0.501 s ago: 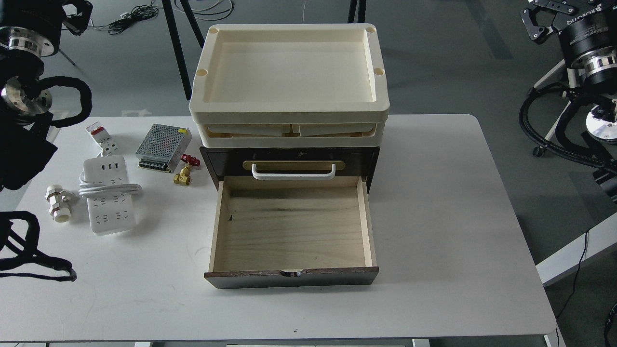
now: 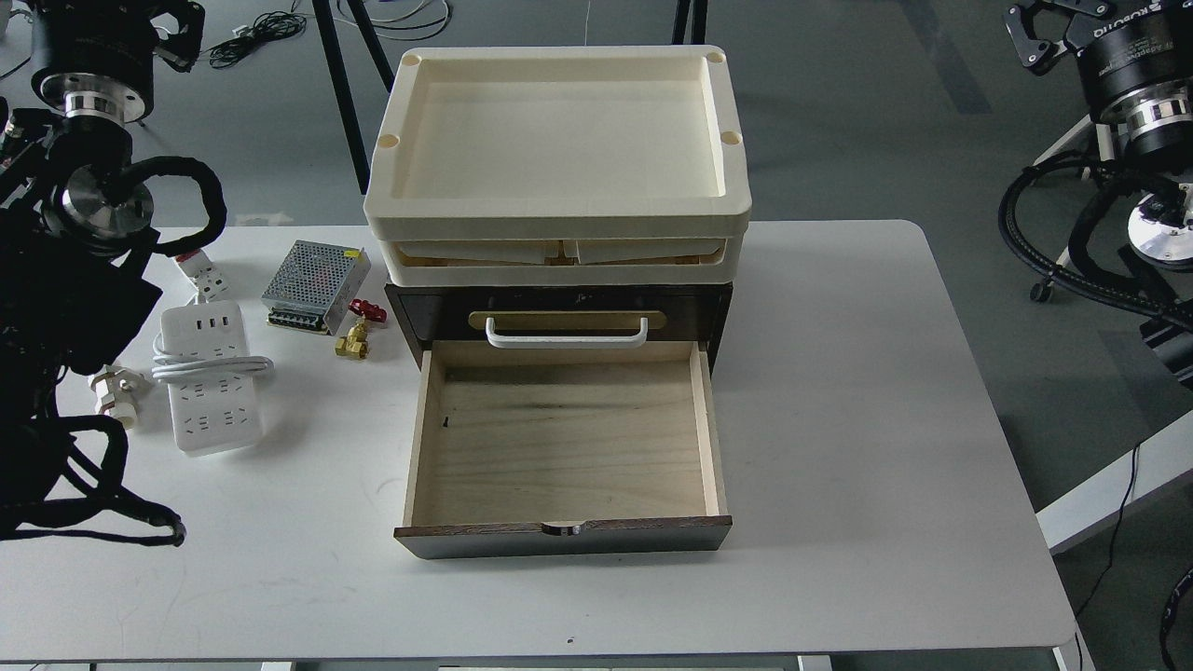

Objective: Put charging cable into cabinet

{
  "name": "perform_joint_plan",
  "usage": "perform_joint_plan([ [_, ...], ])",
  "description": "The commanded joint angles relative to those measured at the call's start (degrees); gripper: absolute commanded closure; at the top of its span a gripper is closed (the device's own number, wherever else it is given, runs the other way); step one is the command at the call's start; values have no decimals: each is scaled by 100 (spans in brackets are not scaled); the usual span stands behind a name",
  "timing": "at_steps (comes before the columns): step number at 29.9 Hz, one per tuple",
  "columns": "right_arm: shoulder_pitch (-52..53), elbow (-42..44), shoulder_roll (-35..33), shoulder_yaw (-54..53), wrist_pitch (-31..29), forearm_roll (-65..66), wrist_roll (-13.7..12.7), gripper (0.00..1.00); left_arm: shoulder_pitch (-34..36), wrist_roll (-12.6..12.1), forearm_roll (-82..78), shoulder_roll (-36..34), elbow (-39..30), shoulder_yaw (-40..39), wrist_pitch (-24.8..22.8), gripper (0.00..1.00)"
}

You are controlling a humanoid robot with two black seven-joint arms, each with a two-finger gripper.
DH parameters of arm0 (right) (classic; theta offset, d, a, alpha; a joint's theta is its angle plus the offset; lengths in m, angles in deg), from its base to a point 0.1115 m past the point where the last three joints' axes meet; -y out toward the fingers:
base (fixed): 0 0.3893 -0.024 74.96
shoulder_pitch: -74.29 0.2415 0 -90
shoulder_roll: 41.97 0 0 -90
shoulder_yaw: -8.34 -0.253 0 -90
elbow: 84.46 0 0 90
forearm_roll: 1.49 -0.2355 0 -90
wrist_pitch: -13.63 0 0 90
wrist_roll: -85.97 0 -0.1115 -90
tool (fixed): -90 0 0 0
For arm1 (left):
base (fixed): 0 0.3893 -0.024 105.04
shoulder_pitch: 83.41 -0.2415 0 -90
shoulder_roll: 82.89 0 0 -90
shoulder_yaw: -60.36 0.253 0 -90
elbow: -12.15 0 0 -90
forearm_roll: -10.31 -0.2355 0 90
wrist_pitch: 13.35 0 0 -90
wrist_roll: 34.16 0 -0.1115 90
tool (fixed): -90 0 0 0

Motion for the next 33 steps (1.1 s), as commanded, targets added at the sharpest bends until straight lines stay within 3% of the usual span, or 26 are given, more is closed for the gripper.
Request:
perform_joint_plan([
  [1,23,-16,-19,11,0,-9,0,1,-104,26,30,-40,-252,-681,0,0],
  [4,14,-16,-81,-33,0,-9,0,1,-113,26,4,-373,-831,-717,0,0],
  [12,5,-16,-81,-77,0,-9,26,1,-359,26,-969,-2419,-4100,-350,0,0],
  [20,-12,-16,-90,-182,0,-9,26,1,-377,26,-3965,-4555,-5332,-102,0,0],
  [24,-21,2,-107,-200,0,-9,44,1,-394,26,-6204,-5479,-6446,3,0,0],
  [29,-39,2,-116,-218,0,-9,44,1,-412,26,-8632,-6201,-7556,1433,0,0],
  [33,-83,2,-116,-279,0,-9,44,1,-456,26,-9942,-6447,-7531,2339,1031,0],
])
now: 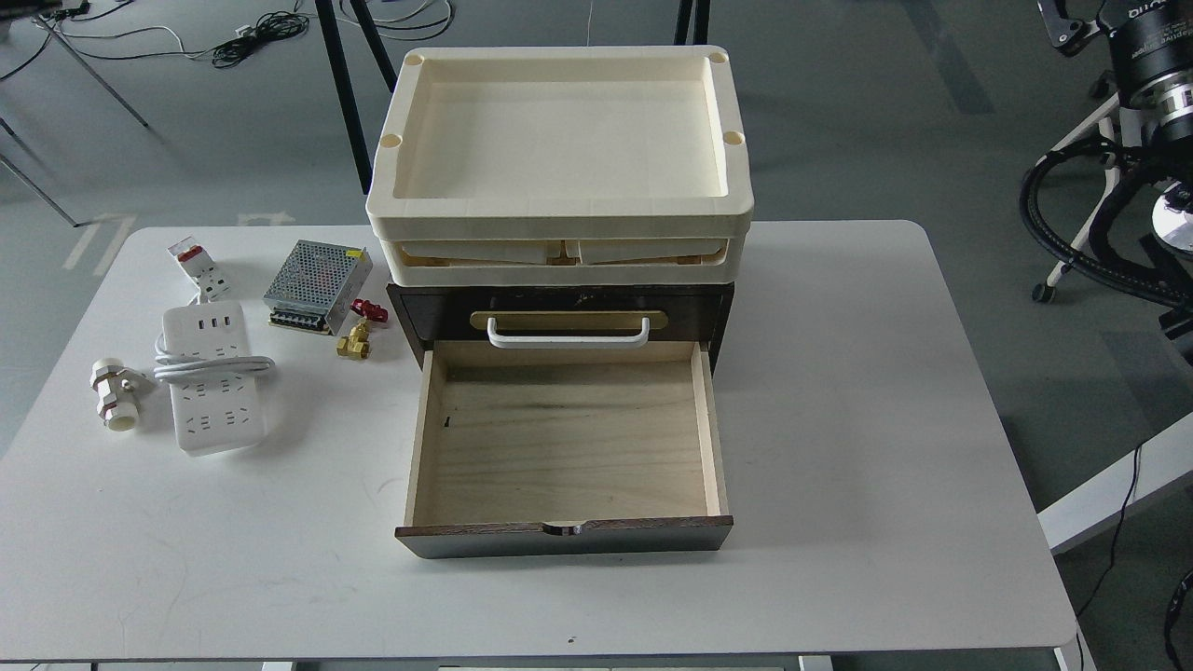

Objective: Put charging cable into cabinet

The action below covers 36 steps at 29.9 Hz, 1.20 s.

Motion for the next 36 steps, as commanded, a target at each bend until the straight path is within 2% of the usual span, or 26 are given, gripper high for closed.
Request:
perform_joint_plan([
  [1,-29,-1,-7,-32,0,1,-1,1,-36,1,-1377,-171,1,795,734,0],
  [3,-29,-1,1,-32,0,1,-1,1,-53,1,-2299,-66,1,1225,963,1],
  [5,-29,-1,1,-32,0,1,-1,1,-62,1,-2934,258,62,1726,1401,1],
  [9,-38,-1,10,-23,0,1,-1,1,-71,1,-3270,970,799,2395,2044,1],
  [21,-47,-10,1,-58,0,1,-1,1,-237,1,-4737,2930,3524,2677,2212,1],
  [30,-47,-19,-7,-58,0,1,-1,1,-616,1,-4967,3564,4526,2686,2379,2],
  [36,-64,-19,-7,-58,0,1,-1,1,-669,1,-4958,4012,5388,2809,2783,2],
])
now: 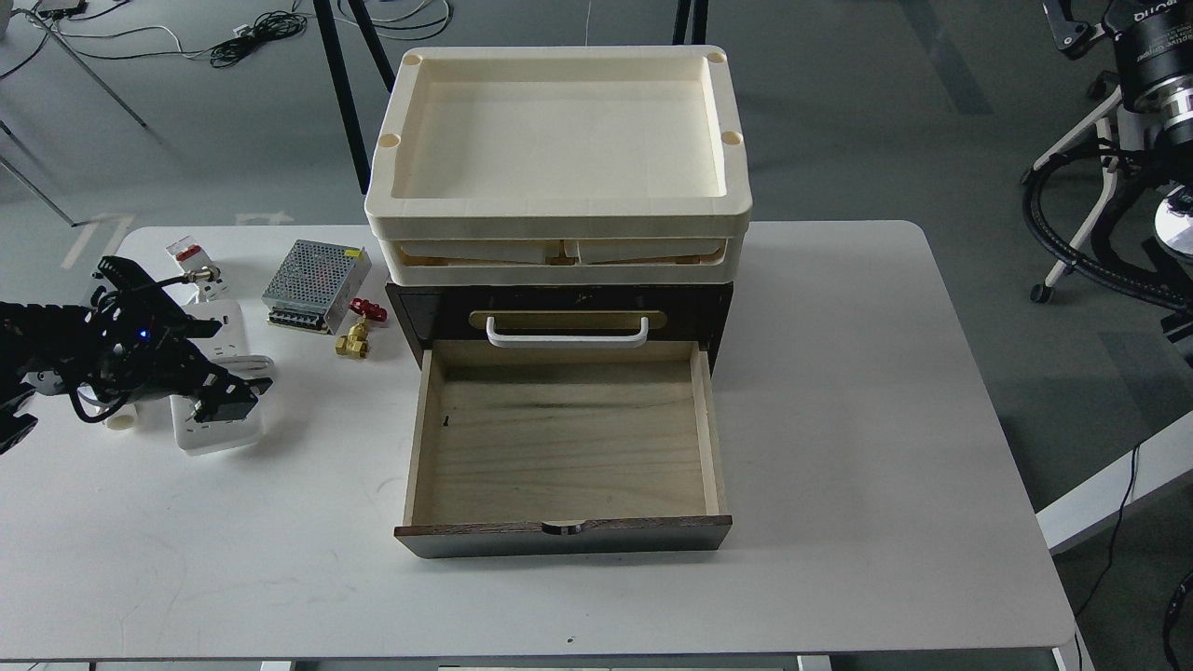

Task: Put charging cable into cabinet
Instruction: 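Reach the left gripper down to the white power strip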

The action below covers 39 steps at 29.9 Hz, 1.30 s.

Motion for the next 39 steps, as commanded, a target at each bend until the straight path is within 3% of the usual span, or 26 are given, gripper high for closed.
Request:
perform_joint_plan([
  [1,-8,-8,0,1,0,0,0,1,-21,0,7,190,434,206,229,2],
  [7,-8,-17,0,1,0,0,0,1,-21,0,33,348,839,505,572,7],
  [19,-61,-26,-18,1,0,0,0,1,-21,0,33,612,1516,838,651,32],
  [25,-87,-26,-71,-8,0,0,0,1,-30,0,69,797,1903,1015,985,36],
  [39,-105,-26,-97,-35,0,0,0,1,-73,0,95,832,1921,1015,1275,43],
])
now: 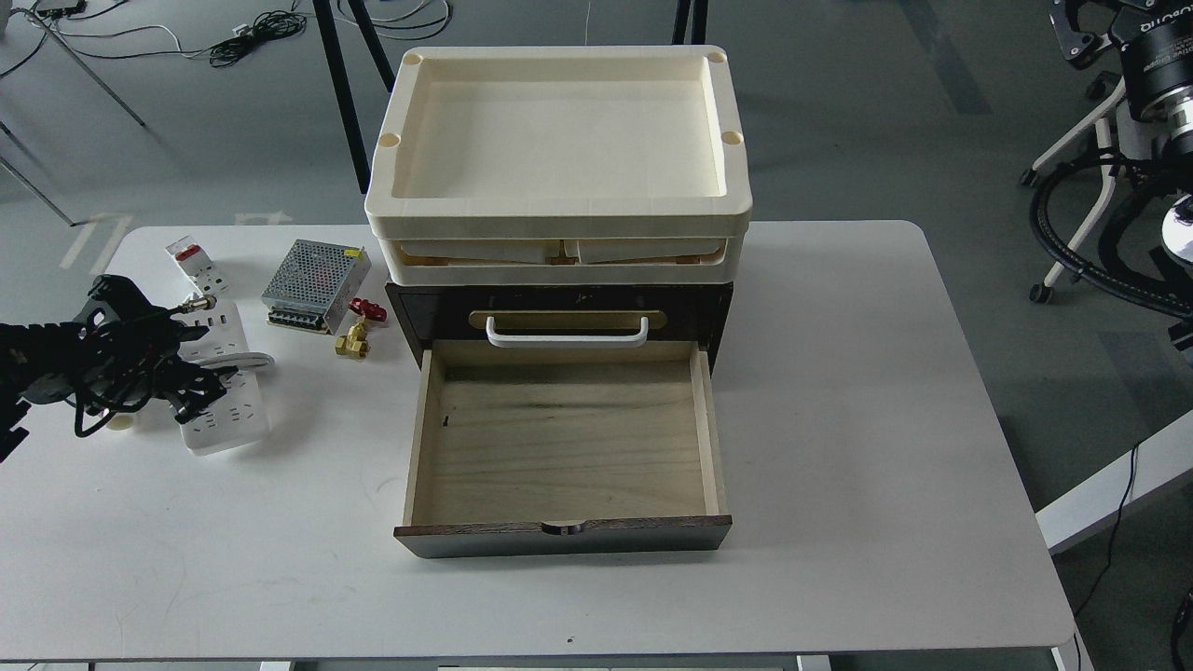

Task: Put charging cable into cabinet
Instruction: 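Reach the left gripper down to the white power strip, then close the left gripper on the white power strip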

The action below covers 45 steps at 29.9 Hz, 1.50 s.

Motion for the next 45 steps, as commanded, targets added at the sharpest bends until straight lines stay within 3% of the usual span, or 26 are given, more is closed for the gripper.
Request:
perform_joint_plan([
  [1,-9,1,-34,-37,0,5,0,1,-10,0,9,12,-1,0,18,44],
  [13,-18,9,-61,-46,0,5,0,1,-98,0,0,30,8,0,141,68],
  [26,-53,9,-61,-46,0,5,0,1,-142,0,0,82,130,9,422,84],
  [45,-114,18,-61,-81,0,5,0,1,-142,0,0,285,693,219,1011,92],
])
